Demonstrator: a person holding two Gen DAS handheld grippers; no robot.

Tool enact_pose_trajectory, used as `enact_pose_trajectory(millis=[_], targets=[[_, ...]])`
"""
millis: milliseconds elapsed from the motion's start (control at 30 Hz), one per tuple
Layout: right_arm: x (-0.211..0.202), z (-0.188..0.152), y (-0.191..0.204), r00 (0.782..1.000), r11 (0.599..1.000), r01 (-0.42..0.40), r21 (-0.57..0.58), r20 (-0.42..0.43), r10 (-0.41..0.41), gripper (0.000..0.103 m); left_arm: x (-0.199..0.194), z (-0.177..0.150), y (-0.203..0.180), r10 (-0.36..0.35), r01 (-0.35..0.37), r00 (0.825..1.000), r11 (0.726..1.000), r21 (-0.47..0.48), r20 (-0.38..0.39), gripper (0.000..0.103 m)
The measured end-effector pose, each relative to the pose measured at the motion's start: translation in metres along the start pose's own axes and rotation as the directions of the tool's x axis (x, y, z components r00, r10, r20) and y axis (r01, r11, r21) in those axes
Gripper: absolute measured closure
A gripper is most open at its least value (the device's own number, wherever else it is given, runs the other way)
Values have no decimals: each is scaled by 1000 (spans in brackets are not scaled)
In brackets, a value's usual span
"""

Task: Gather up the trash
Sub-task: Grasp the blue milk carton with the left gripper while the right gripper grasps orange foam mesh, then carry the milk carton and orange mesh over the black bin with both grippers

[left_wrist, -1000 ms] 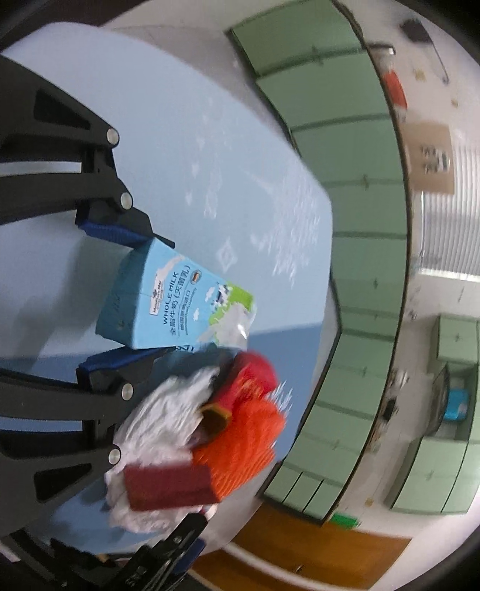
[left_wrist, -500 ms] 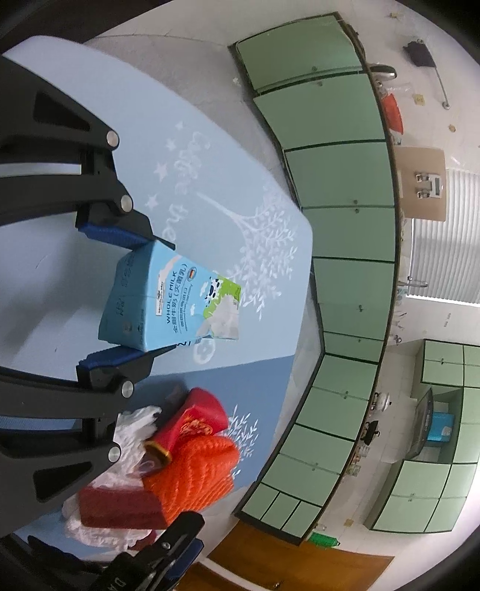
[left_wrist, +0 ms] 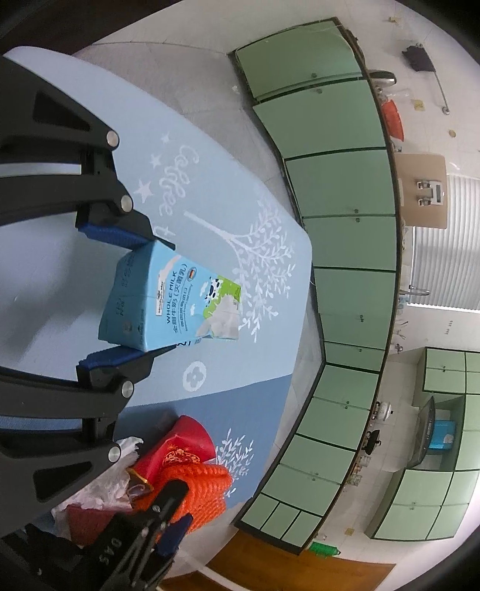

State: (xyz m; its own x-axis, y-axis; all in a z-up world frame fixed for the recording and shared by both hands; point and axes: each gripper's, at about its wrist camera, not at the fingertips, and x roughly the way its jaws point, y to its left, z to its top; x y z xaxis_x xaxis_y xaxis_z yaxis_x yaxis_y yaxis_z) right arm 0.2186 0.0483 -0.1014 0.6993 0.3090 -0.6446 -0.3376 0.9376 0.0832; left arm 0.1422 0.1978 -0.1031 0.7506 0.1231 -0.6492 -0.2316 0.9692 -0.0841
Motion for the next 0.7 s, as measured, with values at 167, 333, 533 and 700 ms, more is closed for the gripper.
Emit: enact_pose_trajectory(millis=[167, 333, 533, 700], targets=[[-2, 3, 4, 1000, 999, -29, -34, -9, 29, 68, -1, -1, -1, -11, 11, 1000, 1000, 0, -6, 57], [-20, 7, 4, 997, 997, -66, -48, 38, 68, 78, -12, 1, -10, -30, 30, 999, 1000, 7, 15, 57], [-51, 19, 0, 988, 995, -91, -45, 124, 96, 78, -31, 10, -25, -68, 67, 996, 998, 13, 50, 57], [-77, 23, -17, 984, 997, -76, -19, 159, 78, 78, -45, 17, -47, -108, 105, 991, 994, 42, 76, 57]])
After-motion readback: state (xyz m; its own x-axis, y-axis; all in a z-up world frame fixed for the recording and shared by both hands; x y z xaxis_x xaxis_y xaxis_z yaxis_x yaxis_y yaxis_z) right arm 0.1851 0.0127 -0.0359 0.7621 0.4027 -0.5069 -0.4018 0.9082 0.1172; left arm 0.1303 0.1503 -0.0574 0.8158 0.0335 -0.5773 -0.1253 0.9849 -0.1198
